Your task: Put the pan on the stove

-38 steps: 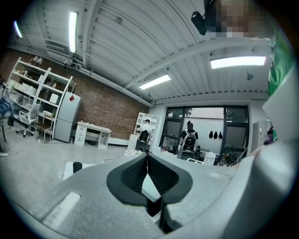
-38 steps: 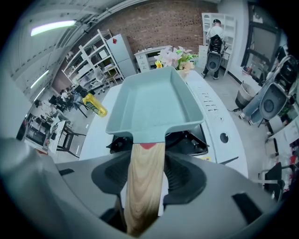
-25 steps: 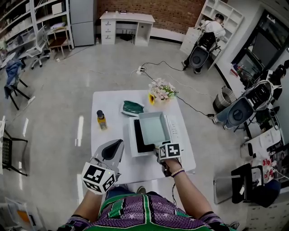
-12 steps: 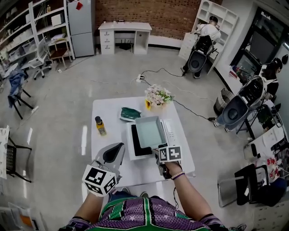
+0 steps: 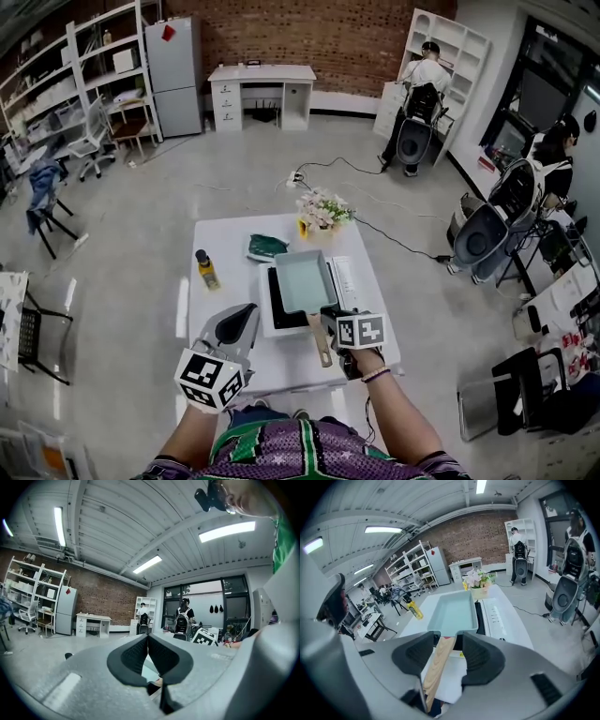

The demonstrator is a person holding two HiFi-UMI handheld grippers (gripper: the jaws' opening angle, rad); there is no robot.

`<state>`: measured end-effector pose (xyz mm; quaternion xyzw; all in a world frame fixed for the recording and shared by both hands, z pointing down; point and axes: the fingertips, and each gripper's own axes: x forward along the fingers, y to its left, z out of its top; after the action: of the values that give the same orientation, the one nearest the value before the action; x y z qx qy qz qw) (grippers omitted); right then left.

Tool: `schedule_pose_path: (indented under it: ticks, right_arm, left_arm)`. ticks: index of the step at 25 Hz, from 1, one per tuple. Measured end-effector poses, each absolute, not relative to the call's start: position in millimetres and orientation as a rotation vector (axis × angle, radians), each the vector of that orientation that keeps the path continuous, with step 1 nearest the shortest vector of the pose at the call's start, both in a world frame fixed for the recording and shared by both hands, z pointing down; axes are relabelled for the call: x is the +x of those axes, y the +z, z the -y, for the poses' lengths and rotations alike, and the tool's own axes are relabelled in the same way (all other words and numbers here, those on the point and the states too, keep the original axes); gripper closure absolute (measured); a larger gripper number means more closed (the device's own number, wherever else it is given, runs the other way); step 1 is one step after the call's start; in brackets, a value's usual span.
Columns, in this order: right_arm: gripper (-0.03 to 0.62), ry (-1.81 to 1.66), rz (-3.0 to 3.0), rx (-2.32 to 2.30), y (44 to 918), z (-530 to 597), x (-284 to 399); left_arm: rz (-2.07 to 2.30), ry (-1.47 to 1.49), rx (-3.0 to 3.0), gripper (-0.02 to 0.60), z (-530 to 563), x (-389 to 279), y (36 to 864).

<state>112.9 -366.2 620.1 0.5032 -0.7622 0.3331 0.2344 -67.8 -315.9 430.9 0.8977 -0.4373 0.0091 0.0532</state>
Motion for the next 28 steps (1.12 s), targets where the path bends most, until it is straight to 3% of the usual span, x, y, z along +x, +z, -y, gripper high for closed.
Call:
schedule_pose_path:
  ticks: [14, 28]
  right_arm:
    - [0.402, 0.744, 2.355, 1.425, 561.0, 342.6, 135.3]
    - [0.404, 0.366, 2.544, 1.563, 456.1, 308.1, 146.0]
  left_arm:
    - [1.402, 0.056, 2.735, 0.563, 292.4, -56.3, 413.9]
    - [1.482, -0.026, 2.787, 0.563, 273.9, -53.4, 379.4]
